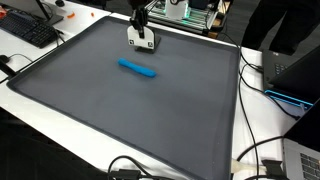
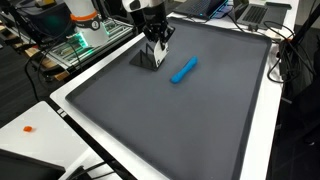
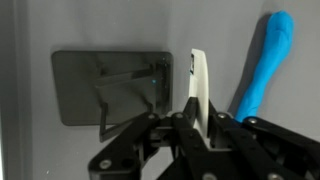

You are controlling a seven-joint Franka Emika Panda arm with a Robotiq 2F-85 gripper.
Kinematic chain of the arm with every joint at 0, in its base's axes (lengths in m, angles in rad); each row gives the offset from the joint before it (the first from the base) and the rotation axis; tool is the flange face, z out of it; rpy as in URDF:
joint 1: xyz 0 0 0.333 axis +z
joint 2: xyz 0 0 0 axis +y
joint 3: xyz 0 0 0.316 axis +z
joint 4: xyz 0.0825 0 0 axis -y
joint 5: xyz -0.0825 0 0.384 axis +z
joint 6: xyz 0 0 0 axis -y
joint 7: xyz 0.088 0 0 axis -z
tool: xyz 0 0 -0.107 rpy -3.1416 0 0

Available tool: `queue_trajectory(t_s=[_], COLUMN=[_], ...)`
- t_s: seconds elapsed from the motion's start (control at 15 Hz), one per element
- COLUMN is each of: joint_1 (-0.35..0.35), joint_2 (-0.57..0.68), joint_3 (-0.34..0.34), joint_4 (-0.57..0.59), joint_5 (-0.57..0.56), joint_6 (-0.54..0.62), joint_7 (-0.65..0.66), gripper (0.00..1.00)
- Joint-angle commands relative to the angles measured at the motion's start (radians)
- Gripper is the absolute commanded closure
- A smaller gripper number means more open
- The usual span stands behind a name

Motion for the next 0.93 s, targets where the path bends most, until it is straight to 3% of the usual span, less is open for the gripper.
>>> queue_trajectory(t_s=[0.0, 0.47, 0.87], joint_1=[0.012, 0.045, 0.081], joint_2=[-0.045, 0.044, 0.179], joint_3=[0.002, 0.033, 0.042], joint_4=[0.047, 0.280, 0.468], joint_5=[-0.019, -0.086, -0.197], joint_6=[-0.108, -0.311, -0.404], joint_7=[-0.035, -0.185, -0.380], gripper=[0.98, 0.98, 0.98])
